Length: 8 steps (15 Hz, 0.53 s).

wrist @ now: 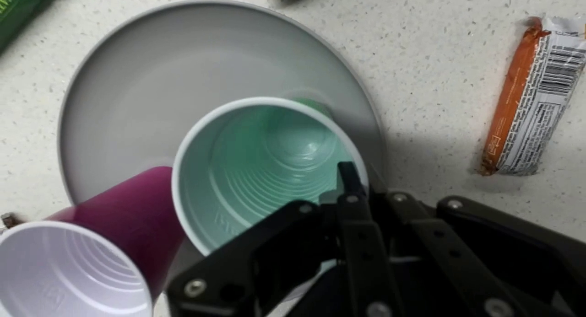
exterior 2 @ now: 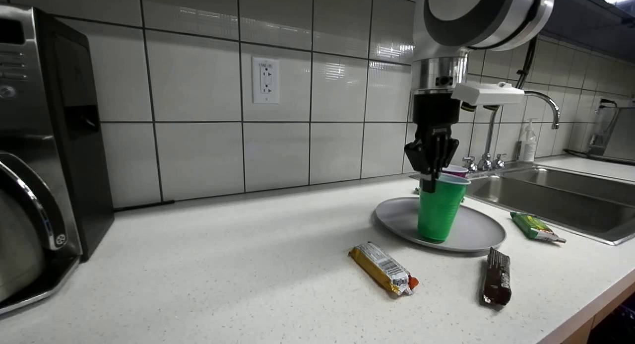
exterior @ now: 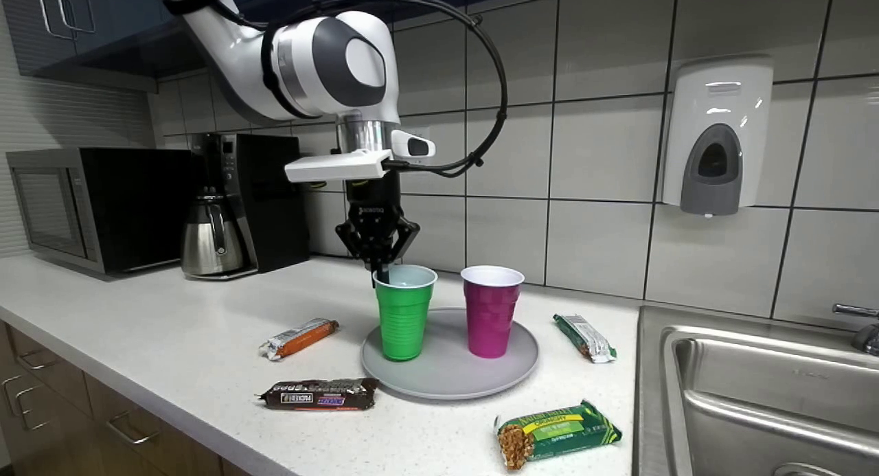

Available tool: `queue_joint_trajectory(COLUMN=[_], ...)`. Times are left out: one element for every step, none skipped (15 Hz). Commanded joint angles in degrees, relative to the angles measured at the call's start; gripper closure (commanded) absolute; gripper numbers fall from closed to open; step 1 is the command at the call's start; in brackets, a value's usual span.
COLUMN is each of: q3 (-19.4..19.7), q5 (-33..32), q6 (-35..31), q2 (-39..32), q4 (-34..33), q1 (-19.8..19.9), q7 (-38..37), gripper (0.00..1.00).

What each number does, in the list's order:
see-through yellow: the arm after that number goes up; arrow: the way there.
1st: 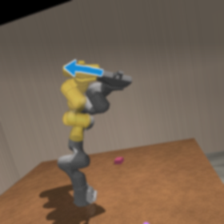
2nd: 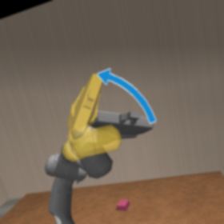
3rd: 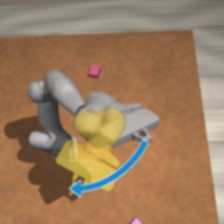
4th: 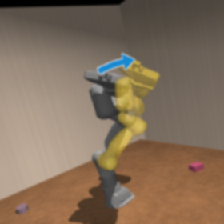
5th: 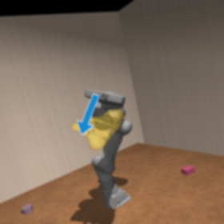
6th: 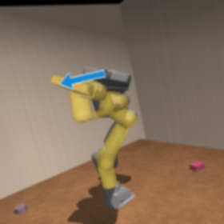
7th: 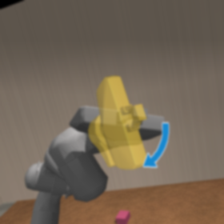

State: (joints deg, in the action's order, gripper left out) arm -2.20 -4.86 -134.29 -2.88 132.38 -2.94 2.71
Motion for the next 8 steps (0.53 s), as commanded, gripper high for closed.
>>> queue_joint_trajectory(q3=[-0.7, -0.8, -0.9, -1.0, -1.1, -1.2, -1.3, -1.4], q5=[-0.6, -0.5, -0.5, -0.8, -0.9, -1.0, -1.1, -1.2], q6=[3.3, 3.3, 3.1, 2.8, 2.7, 2.5, 2.5, 2.4], q2=[-0.5, -0.8, -1.1, -1.6, -2.1, -2.6, -3.2, -3.8], q4=[-3.6, -4.3, -4.9, -5.6, -6.3, -7.0, -7.9, -8.8], q1=[-0.4, -0.6, -0.9, -1.1, -1.4, -1.7, -2.0, -2.1], q7=[0.6, 0.6, 0.4, 0.2, 0.0, -0.2, -0.4, -0.5], gripper=[0.99, 0.99, 0.99, 0.99, 0.99, 0.99, 0.99, 0.99])
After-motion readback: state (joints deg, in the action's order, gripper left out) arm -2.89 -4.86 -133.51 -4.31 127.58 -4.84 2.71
